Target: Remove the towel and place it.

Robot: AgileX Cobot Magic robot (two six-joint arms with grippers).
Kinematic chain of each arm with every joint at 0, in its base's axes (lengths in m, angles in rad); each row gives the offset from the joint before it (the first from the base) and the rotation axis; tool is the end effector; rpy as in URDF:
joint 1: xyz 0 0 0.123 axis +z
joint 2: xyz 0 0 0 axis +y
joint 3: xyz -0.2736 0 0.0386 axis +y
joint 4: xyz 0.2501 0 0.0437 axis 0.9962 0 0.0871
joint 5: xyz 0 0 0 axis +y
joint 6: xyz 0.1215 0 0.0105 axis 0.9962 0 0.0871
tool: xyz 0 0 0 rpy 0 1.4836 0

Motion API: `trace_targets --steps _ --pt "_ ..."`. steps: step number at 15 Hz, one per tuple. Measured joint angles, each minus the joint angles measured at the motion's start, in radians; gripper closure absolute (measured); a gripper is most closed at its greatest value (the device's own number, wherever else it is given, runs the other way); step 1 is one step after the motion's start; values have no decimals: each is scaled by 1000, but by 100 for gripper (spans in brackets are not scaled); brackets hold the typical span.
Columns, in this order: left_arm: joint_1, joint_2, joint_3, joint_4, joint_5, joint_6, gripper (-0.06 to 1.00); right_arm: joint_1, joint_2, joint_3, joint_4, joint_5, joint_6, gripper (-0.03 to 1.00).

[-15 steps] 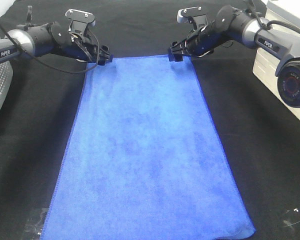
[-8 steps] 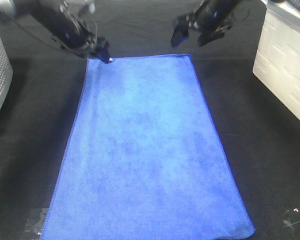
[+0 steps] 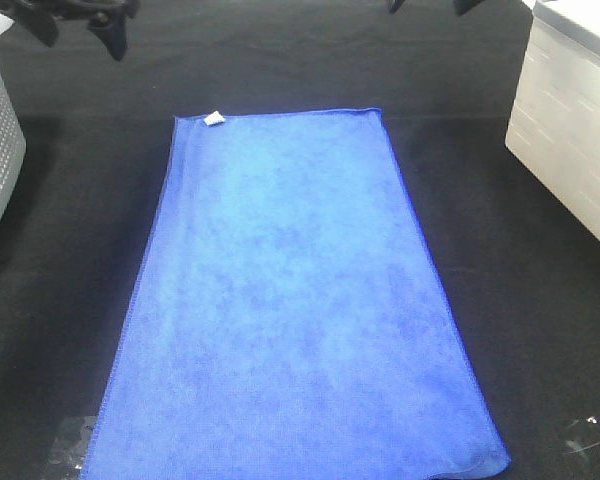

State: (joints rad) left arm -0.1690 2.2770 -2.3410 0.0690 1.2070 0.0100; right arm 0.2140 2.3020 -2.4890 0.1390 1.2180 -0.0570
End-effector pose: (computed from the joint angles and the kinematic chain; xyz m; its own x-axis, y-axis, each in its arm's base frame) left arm 0.5076 -0.0786 0.2598 -0.8523 0.1804 -0.4910 0.1661 0.9834 0.0731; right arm 0.5050 0.1260 0.2926 -0.7870 -0.1799 -0.5902 -0.2923 0.9511 0.0999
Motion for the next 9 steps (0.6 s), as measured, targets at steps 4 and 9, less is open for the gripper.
trace_targets --steps 4,9 --pt "71 -12 0 -78 7 -3 19 -4 -54 21 -5 1 13 15" --pt "97 -181 154 -184 8 51 19 -10 -316 333 -50 1 26 15"
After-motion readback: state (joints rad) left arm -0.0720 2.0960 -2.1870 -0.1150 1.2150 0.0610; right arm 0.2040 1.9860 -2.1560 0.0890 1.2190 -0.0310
